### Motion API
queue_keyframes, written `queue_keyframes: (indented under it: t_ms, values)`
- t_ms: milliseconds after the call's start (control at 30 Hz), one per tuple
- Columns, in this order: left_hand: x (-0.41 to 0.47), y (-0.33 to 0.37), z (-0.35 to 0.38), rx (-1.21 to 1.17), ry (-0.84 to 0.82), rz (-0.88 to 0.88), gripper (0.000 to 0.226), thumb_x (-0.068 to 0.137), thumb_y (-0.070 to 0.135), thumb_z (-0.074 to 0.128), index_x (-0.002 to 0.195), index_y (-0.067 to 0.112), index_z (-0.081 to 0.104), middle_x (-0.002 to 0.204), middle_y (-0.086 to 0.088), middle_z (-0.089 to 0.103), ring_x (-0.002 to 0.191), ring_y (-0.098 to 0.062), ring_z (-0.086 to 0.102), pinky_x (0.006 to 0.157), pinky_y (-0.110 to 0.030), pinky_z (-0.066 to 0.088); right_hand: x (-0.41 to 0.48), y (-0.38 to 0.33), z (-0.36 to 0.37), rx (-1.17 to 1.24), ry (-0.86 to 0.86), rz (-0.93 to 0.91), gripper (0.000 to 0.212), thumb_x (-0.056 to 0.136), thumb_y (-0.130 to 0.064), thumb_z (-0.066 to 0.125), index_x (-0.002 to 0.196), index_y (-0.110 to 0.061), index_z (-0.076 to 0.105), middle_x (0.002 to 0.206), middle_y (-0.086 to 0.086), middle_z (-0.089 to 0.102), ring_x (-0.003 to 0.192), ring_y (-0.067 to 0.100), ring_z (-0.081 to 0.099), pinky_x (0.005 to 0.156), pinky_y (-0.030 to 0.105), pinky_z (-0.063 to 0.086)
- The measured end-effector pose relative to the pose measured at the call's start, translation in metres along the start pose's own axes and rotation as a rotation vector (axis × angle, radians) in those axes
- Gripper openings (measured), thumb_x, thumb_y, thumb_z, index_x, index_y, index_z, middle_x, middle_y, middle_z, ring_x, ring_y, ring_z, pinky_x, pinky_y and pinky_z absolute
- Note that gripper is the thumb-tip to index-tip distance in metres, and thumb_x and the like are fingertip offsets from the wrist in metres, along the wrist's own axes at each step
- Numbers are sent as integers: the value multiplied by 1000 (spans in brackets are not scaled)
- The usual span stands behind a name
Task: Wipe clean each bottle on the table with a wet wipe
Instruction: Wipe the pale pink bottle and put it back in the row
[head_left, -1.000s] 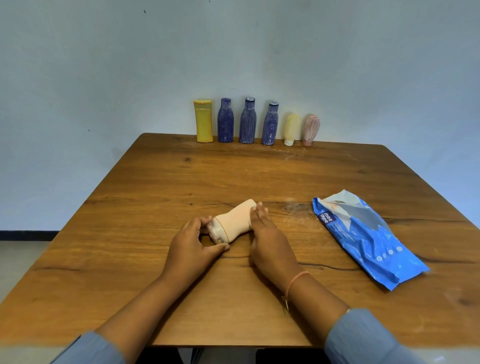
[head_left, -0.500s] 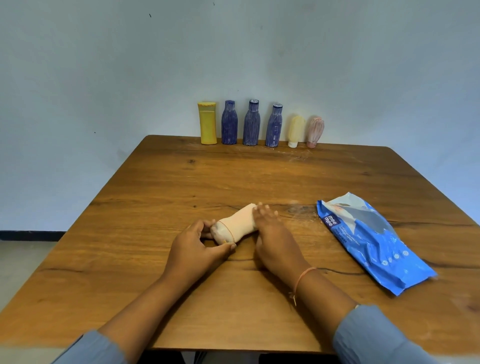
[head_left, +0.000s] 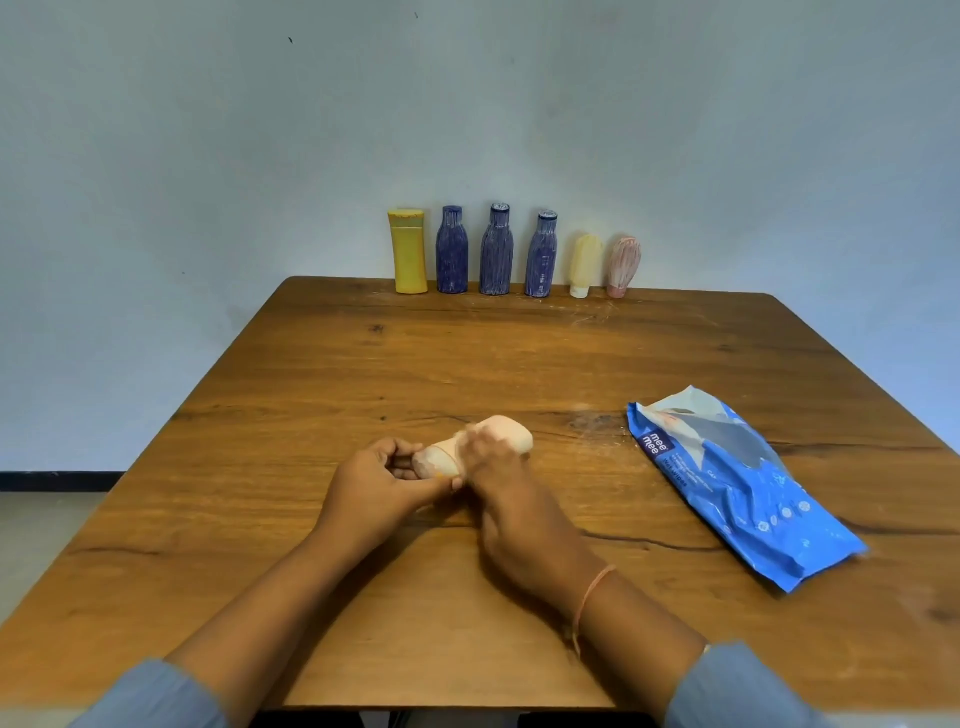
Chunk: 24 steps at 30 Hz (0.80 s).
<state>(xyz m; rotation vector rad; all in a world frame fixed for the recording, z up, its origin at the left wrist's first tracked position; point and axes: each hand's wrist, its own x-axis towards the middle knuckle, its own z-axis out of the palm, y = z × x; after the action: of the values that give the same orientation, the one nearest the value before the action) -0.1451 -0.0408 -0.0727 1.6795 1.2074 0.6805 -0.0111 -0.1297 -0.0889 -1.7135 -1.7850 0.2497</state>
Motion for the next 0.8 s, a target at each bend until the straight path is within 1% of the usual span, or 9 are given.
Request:
queue_keyframes:
  t_ms: [100,167,300,400,467,600,667,733,800]
  values:
    - [-5,2,-3,1,-32,-14,46,44,36,82,83,20,63,77,1,70,73,-13,66,68,-25,52,-11,-13,4,58,-84,-119,61,85,-20,19,145,-10,23,151,-1,14,140,5,5,112,15,-5]
    - [-8,3,-4,-27,-34,-36,44,48,26,88,84,17,64,79,-1,70,74,-13,65,70,-28,52,-9,1,-6,38,-85,-122,66,80,-24,17,144,-10,29,150,-1,19,140,6,11,113,13,-1]
    - [-14,9,-3,-78,-2,-104,34,58,18,87,85,10,67,81,-1,70,76,-13,65,69,-25,50,0,31,-24,11,39,71,62,80,-9,24,140,-8,37,148,4,28,140,13,20,116,20,5]
    - [-18,12,1,-286,-66,-238,25,63,15,82,81,6,67,75,-5,72,71,-17,68,71,-29,55,-1,10,-20,-16,66,27,62,82,-15,20,141,-8,36,150,1,26,139,6,11,113,15,-3]
    - [-24,15,3,-456,-158,-331,18,66,13,77,78,4,66,70,-9,71,67,-17,66,65,-23,56,-10,-10,-11,29,35,-39,61,84,-20,18,142,-10,33,150,-4,22,138,2,8,110,13,-5]
    - [-30,14,2,-546,-197,-425,38,54,22,74,84,0,64,74,-13,67,65,-17,62,63,-24,56,-13,-1,-20,-28,6,-90,62,81,-18,21,139,-7,40,148,7,34,139,15,23,114,25,5]
    - [-29,12,0,-577,-191,-467,45,53,22,73,89,-1,62,73,-13,67,59,-16,63,62,-25,57,-6,17,-29,-58,42,7,57,83,-12,25,137,-6,42,147,9,36,139,19,27,113,24,6]
    - [-28,11,-1,-599,-199,-486,39,61,19,73,92,0,60,74,-14,67,56,-15,64,58,-26,57,-1,24,-32,-78,78,78,54,86,-7,29,139,-5,40,148,10,34,140,19,26,112,19,5]
    - [-26,9,-2,-615,-206,-490,29,69,19,71,90,2,61,73,-13,66,55,-14,63,57,-25,57,-2,13,-25,-105,88,40,60,84,-17,19,140,-6,37,149,10,31,141,20,22,113,23,2]
